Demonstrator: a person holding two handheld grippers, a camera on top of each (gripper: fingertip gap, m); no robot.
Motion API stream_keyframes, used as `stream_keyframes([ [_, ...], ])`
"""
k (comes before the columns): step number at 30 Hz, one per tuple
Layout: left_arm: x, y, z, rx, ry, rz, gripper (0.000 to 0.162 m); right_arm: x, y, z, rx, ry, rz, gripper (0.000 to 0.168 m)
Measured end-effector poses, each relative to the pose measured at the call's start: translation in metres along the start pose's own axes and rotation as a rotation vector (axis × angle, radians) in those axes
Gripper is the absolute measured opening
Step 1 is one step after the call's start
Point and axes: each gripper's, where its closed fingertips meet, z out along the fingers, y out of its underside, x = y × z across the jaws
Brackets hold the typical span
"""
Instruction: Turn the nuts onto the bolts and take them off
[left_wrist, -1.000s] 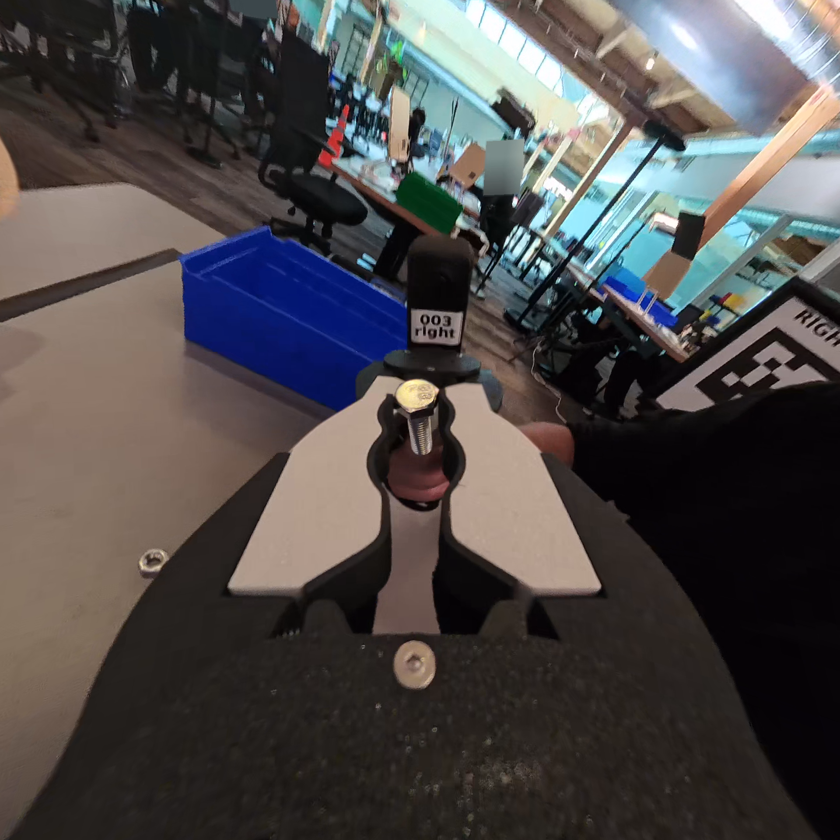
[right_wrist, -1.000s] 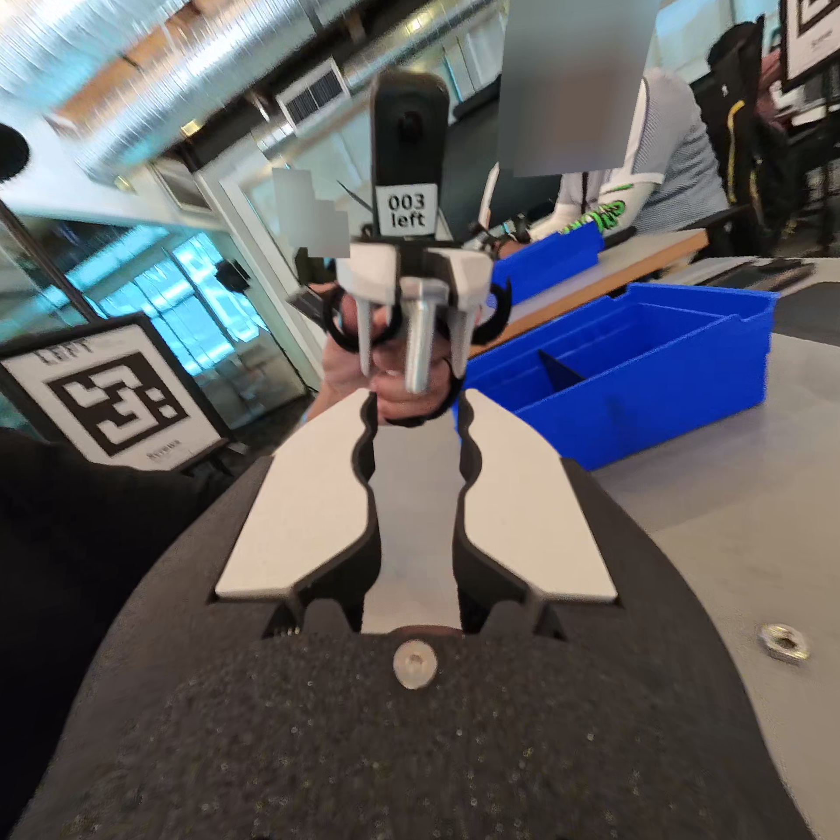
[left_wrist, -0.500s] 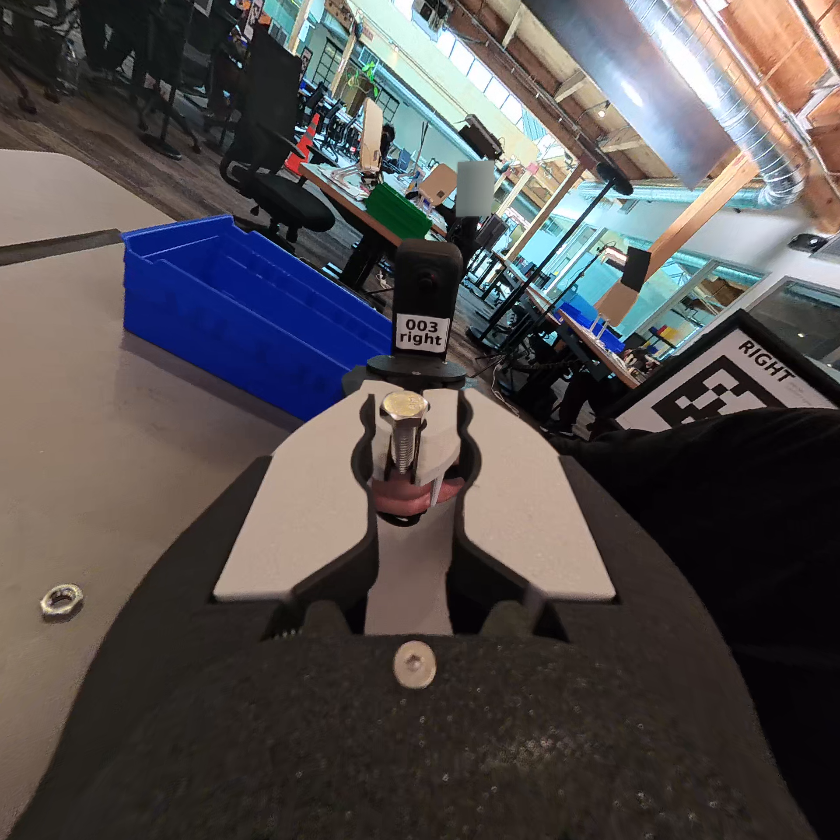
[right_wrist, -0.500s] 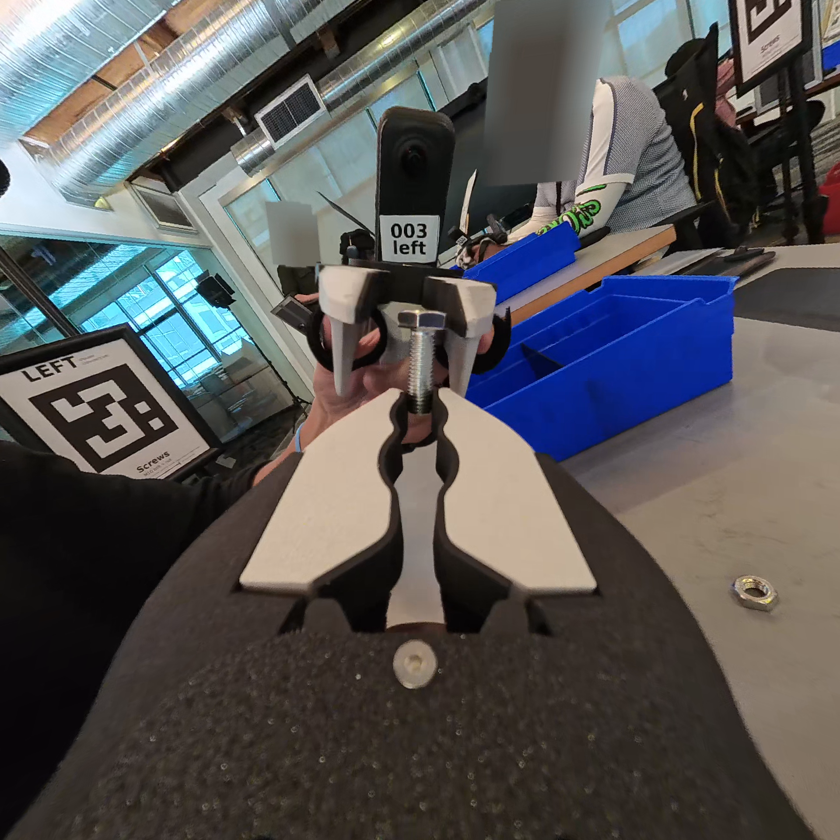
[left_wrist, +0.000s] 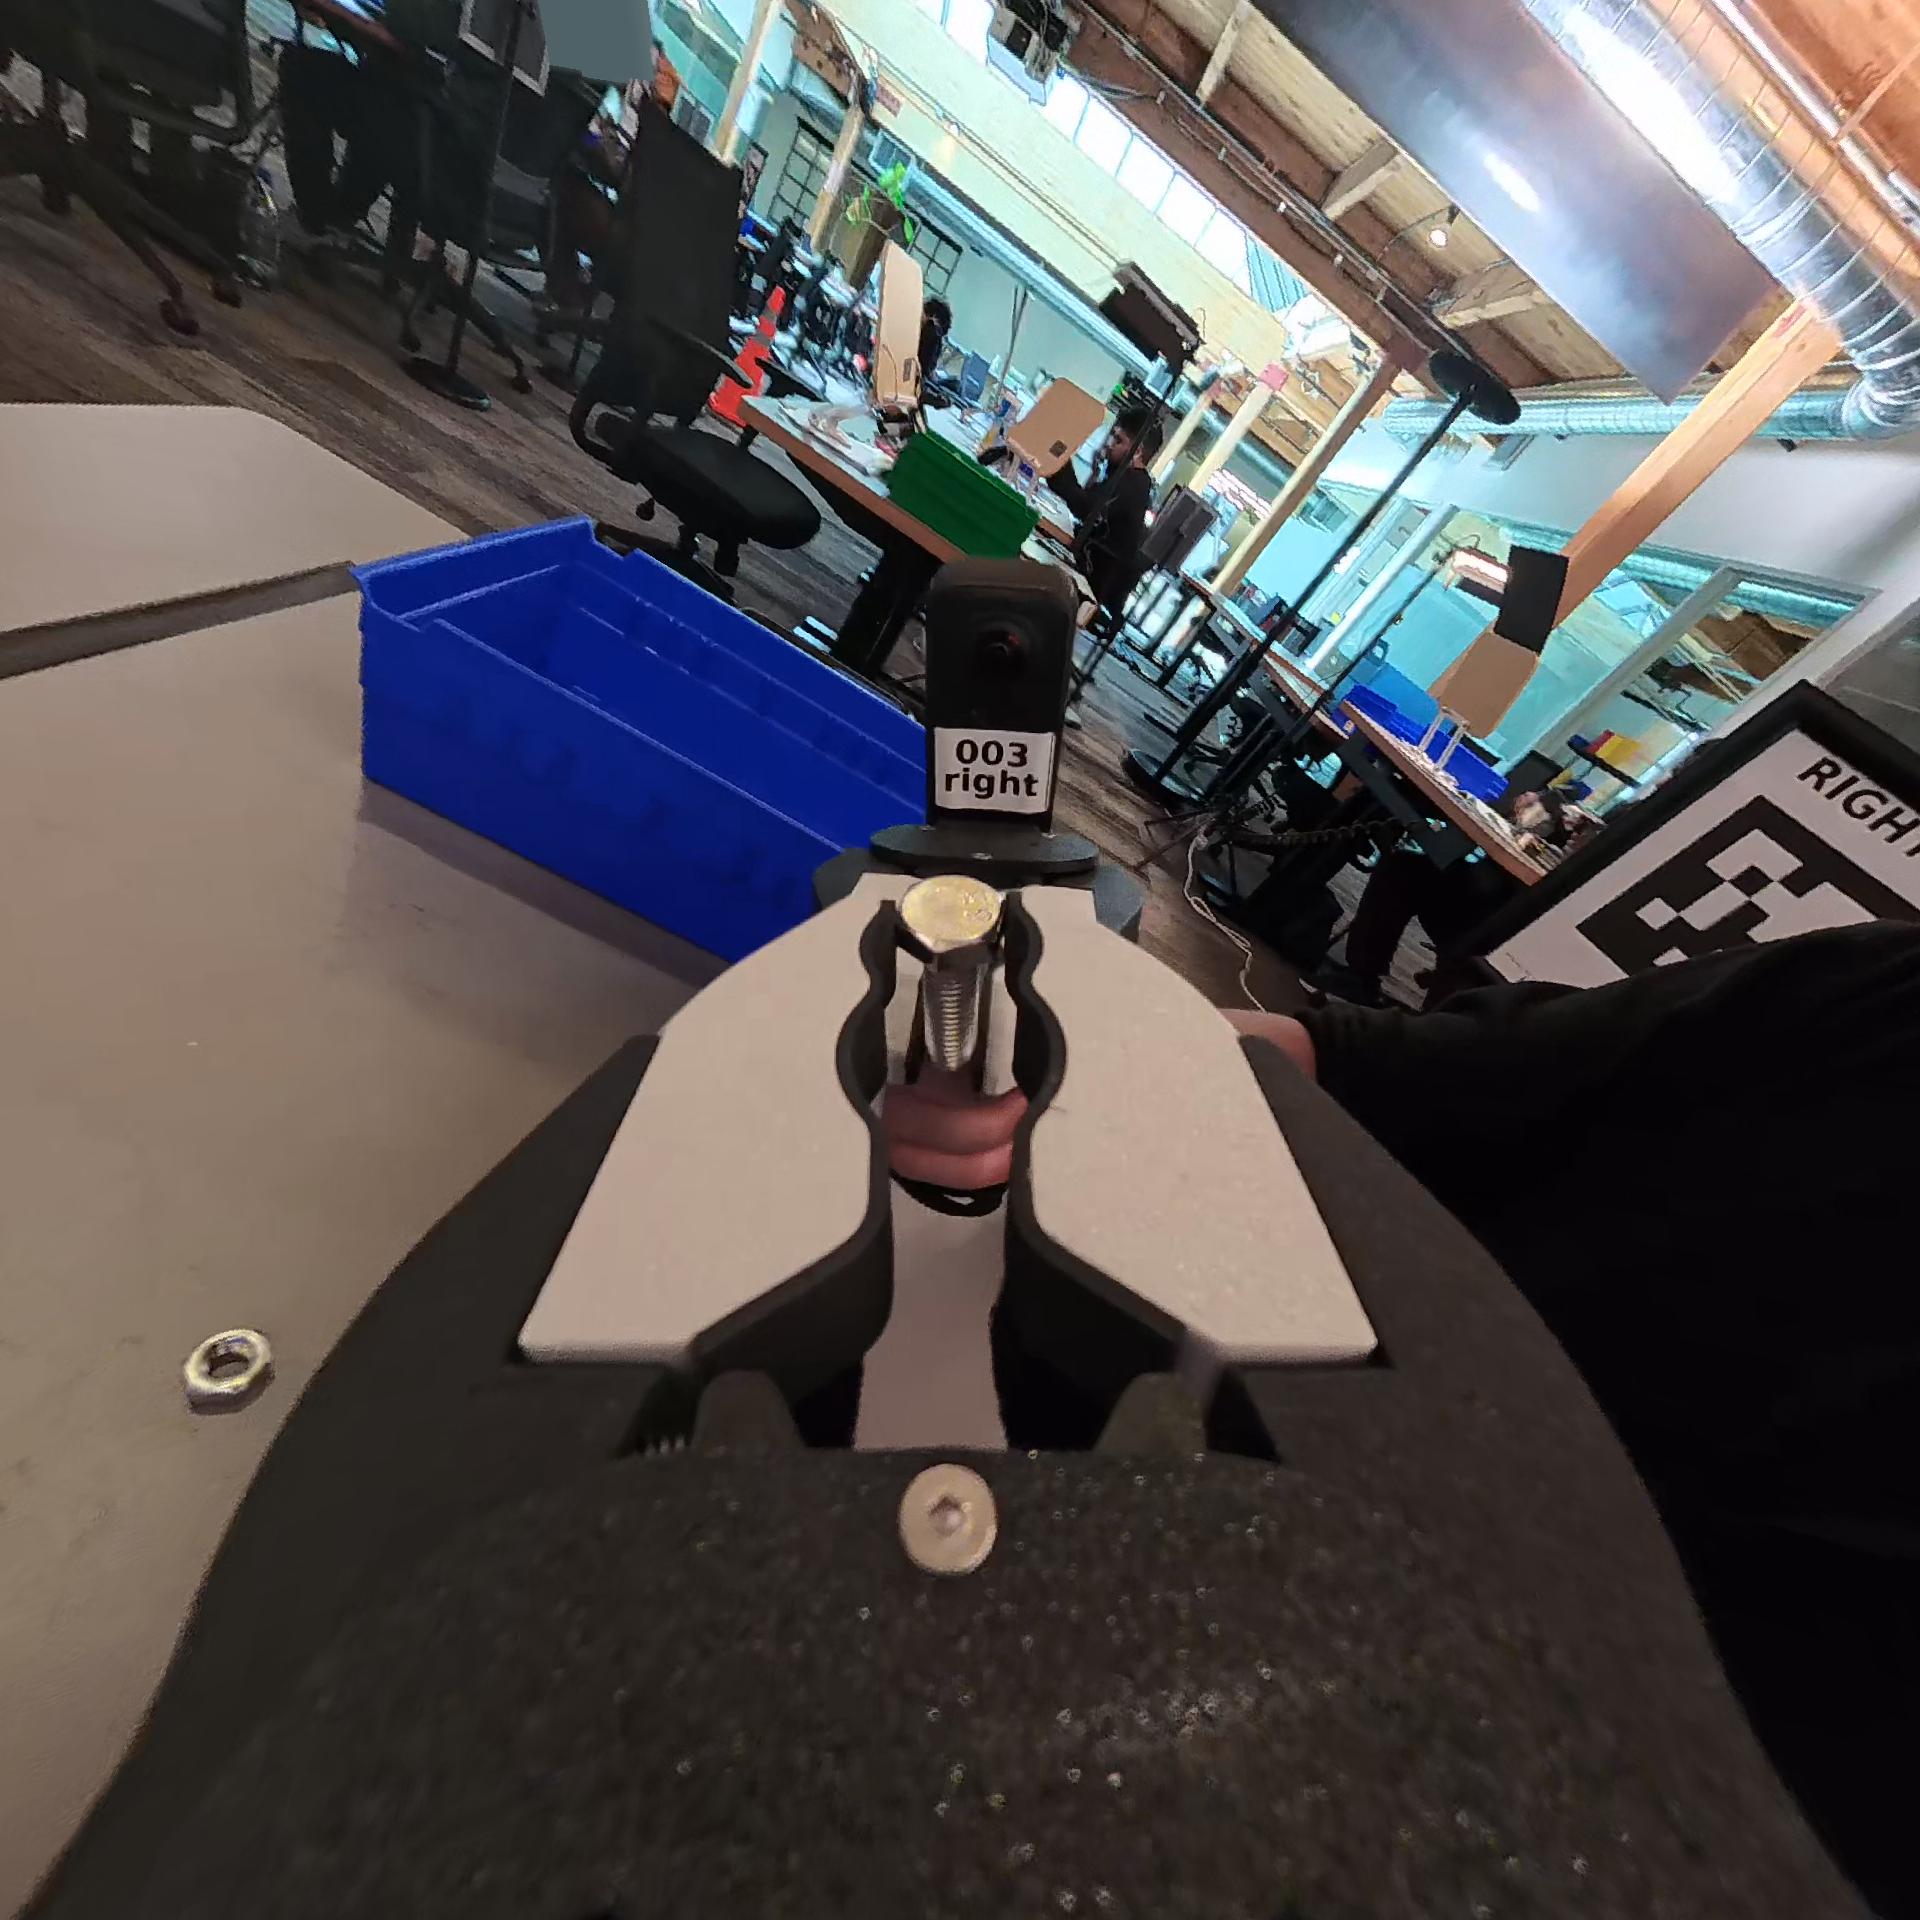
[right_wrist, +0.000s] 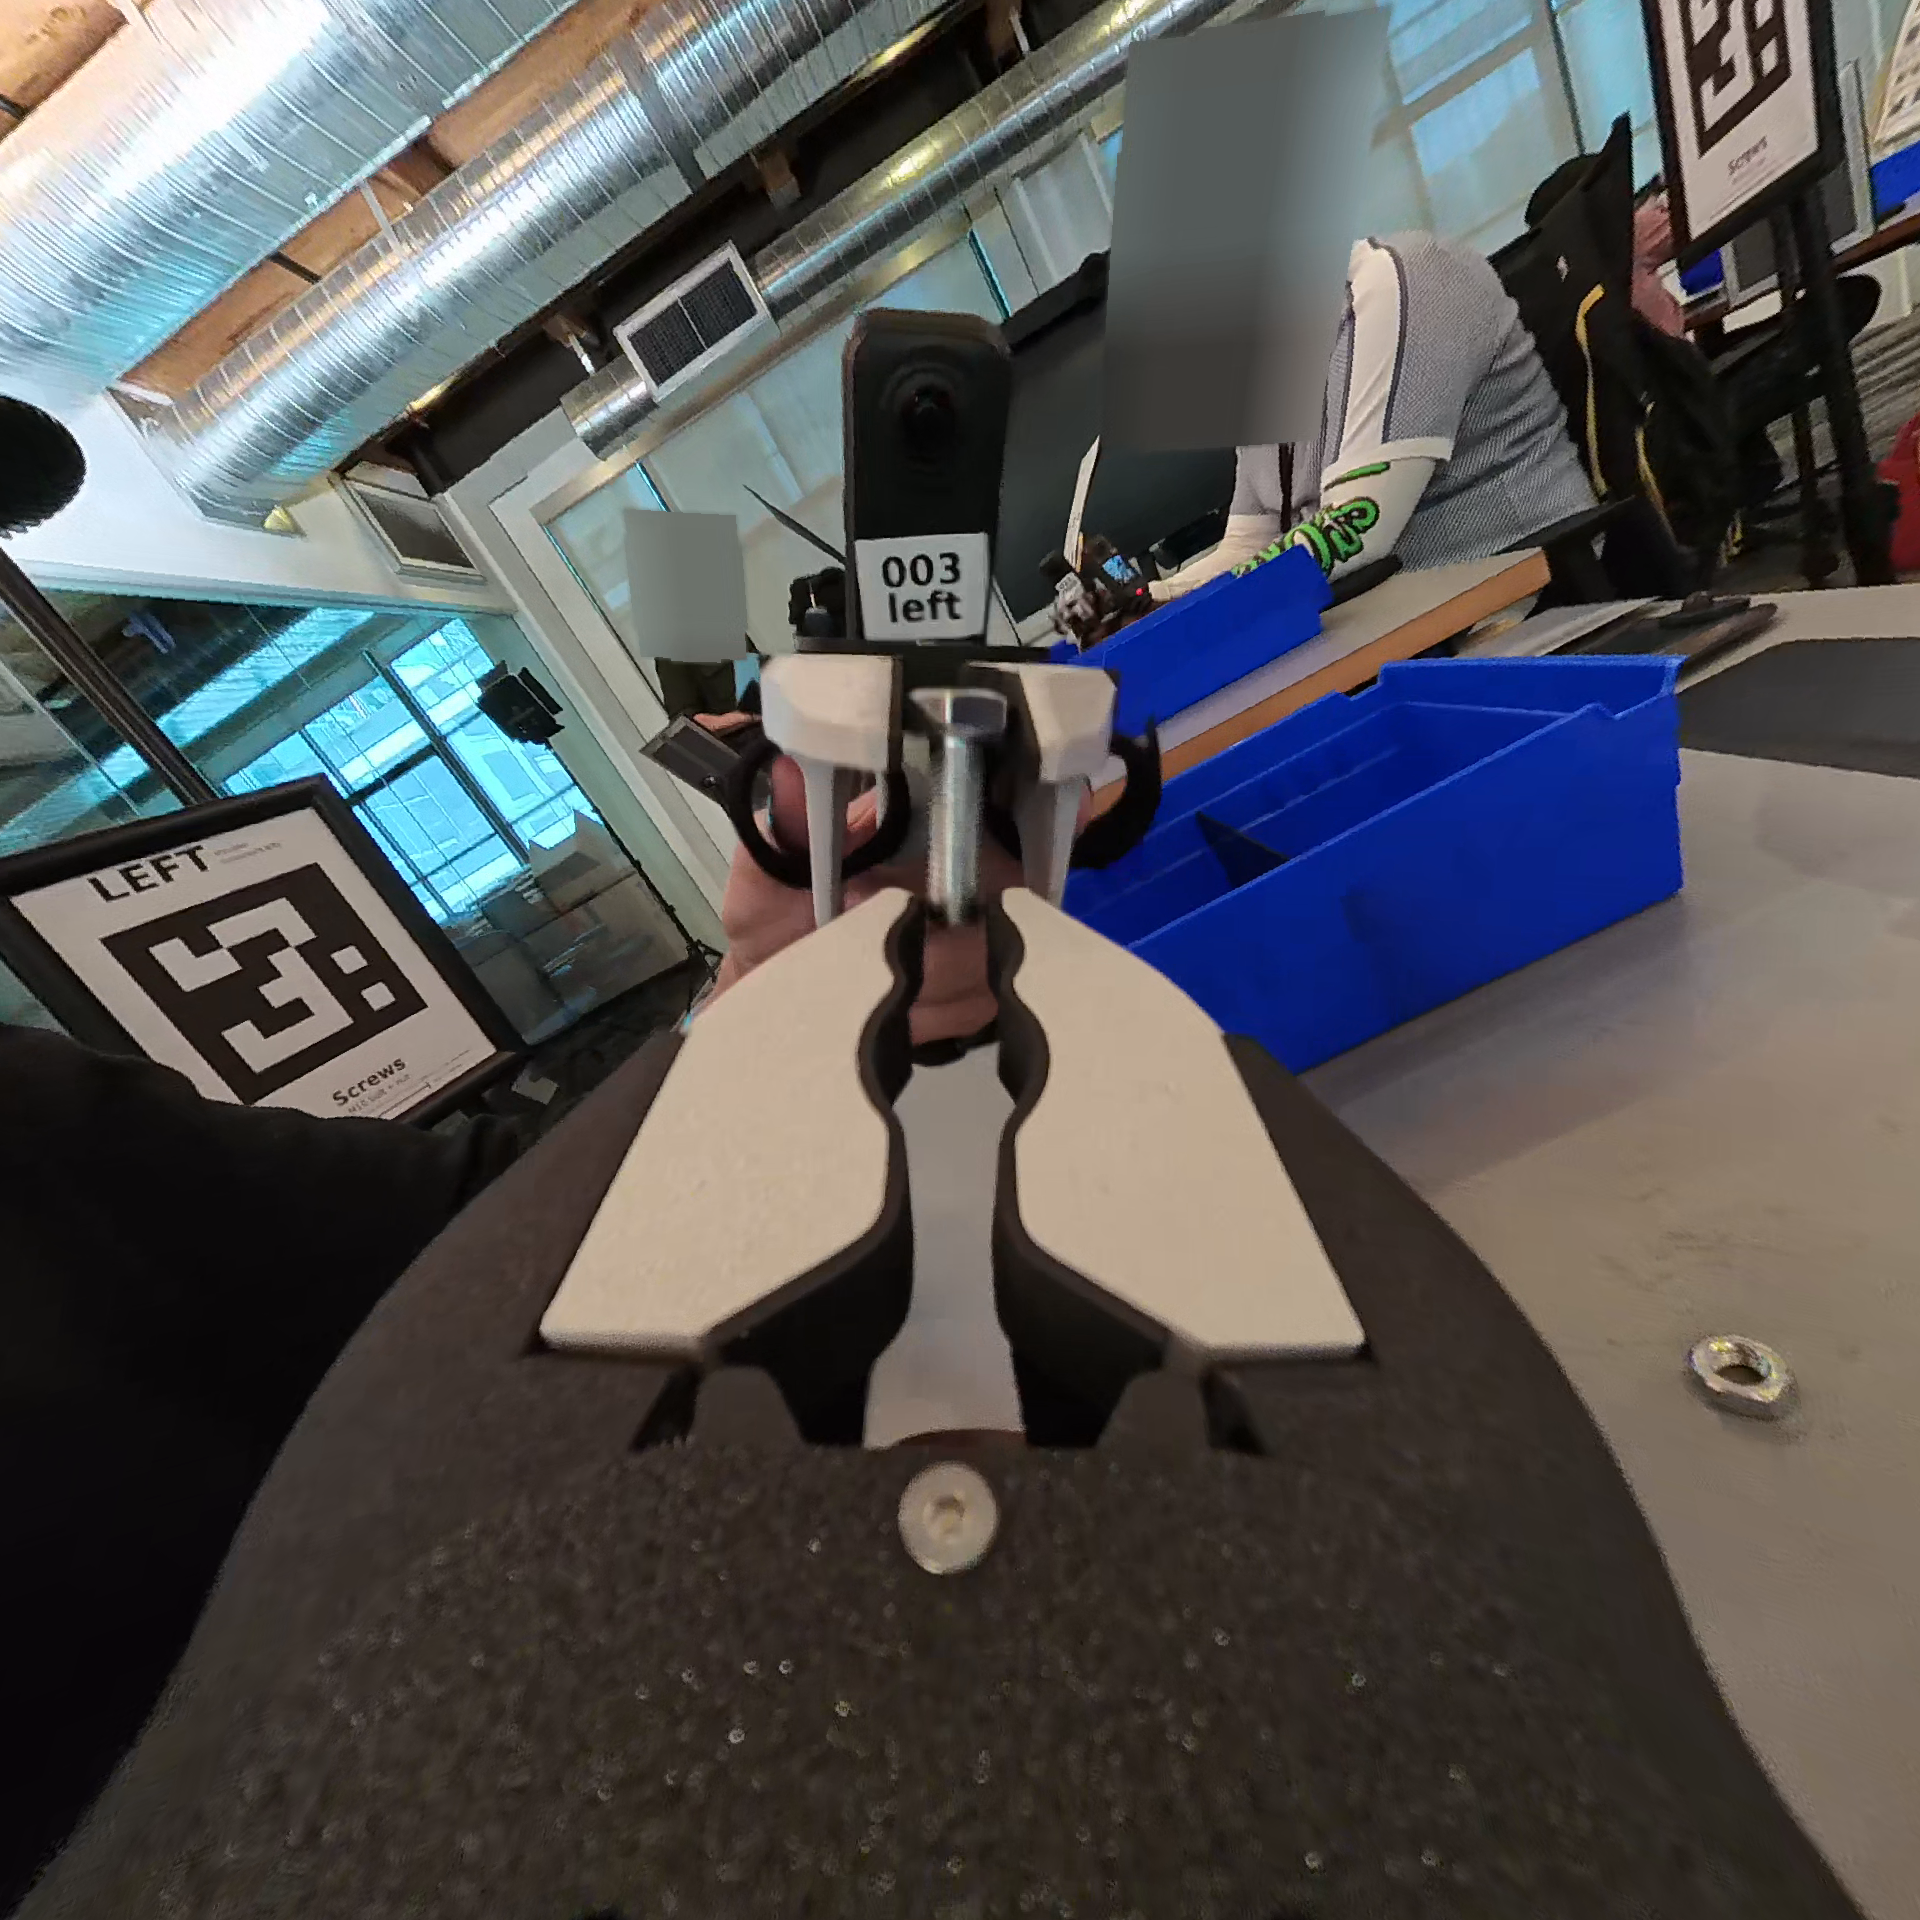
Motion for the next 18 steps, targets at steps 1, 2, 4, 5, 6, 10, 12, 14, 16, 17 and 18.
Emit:
stream_keyframes([
  [1,0.0,-0.003,-0.004,0.024,-0.012,0.006,0.018,0.003,0.003,-0.001,-0.024,0.01,-0.004,0.019],
  [2,0.0,-0.004,-0.008,0.036,-0.022,0.009,0.018,0.01,0.006,-0.004,-0.059,0.044,-0.022,0.026],
  [4,-0.004,-0.005,-0.022,0.07,-0.077,0.026,0.018,0.028,0.015,-0.011,-0.169,0.146,-0.1,0.036],
  [5,-0.008,-0.004,-0.029,0.093,-0.114,0.035,0.018,0.037,0.023,-0.015,-0.253,0.2,-0.151,0.039],
  [6,-0.011,0.0,-0.036,0.117,-0.142,0.035,0.019,0.047,0.032,-0.02,-0.352,0.255,-0.208,0.042],
  [10,-0.028,0.022,-0.057,0.192,-0.22,-0.017,0.018,0.088,0.058,-0.036,-0.722,0.466,-0.496,0.054],
  [12,-0.037,0.027,-0.063,0.219,-0.229,-0.073,0.019,0.102,0.066,-0.034,-0.839,0.483,-0.591,0.052],
  [14,-0.041,0.025,-0.068,0.259,-0.205,-0.151,0.019,0.124,0.075,-0.035,-0.974,0.507,-0.672,0.049],
  [16,-0.041,0.023,-0.07,0.287,-0.174,-0.185,0.018,0.145,0.087,-0.033,-1.096,0.504,-0.663,0.048],
  [17,-0.041,0.023,-0.069,0.282,-0.172,-0.185,0.019,0.153,0.094,-0.03,-1.128,0.488,-0.618,0.044],
  [18,-0.041,0.024,-0.068,0.27,-0.183,-0.176,0.018,0.162,0.098,-0.027,-1.155,0.489,-0.568,0.041],
])
